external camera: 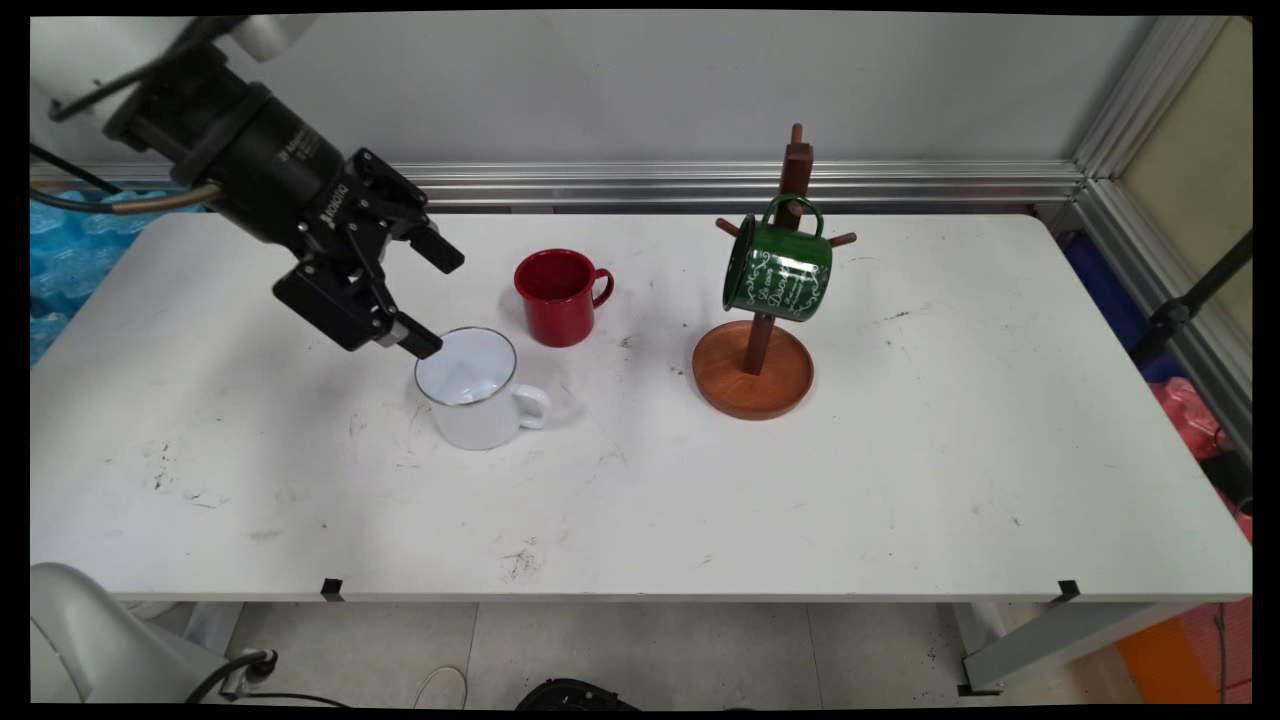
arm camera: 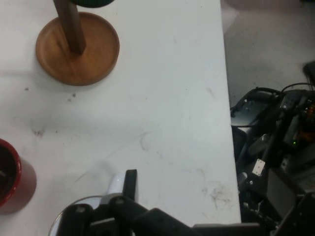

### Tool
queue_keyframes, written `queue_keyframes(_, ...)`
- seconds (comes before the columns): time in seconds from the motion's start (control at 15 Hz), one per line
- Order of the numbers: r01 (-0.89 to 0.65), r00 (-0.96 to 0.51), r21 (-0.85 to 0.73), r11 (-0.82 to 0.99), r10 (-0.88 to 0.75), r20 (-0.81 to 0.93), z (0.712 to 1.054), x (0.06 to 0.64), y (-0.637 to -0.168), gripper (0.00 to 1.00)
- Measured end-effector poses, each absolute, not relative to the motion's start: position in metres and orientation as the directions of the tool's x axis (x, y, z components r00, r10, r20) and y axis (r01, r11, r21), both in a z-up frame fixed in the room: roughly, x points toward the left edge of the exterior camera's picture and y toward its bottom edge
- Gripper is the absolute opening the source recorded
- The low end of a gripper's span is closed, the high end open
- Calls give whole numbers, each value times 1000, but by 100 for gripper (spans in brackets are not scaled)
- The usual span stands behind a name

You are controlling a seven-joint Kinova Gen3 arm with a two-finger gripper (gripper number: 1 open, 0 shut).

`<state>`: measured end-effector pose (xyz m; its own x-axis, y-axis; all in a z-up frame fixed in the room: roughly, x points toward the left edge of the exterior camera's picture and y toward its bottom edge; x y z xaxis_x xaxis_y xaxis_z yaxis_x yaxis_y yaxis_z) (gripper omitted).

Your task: Pick up the green mug from the rack

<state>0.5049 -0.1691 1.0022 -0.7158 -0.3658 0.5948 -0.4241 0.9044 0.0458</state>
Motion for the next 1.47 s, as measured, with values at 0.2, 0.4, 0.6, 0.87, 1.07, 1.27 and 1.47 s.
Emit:
queue_keyframes(0.2, -411, -701, 57, 910, -355, 619, 1008, 511, -165, 100)
queue_keyframes(0.4, -402, -690, 64, 913, -348, 634, 1012, 515, -162, 100)
queue_keyframes(0.6, -398, -682, 71, 915, -346, 645, 1015, 518, -160, 100)
queue_keyframes(0.87, -397, -673, 75, 915, -346, 653, 1016, 521, -159, 100)
queue_keyframes(1.07, -397, -667, 78, 914, -346, 659, 1017, 522, -159, 100)
queue_keyframes(1.27, -400, -661, 82, 913, -349, 664, 1018, 523, -159, 100)
queue_keyframes(1.47, -422, -643, 94, 902, -370, 670, 1018, 523, -160, 100)
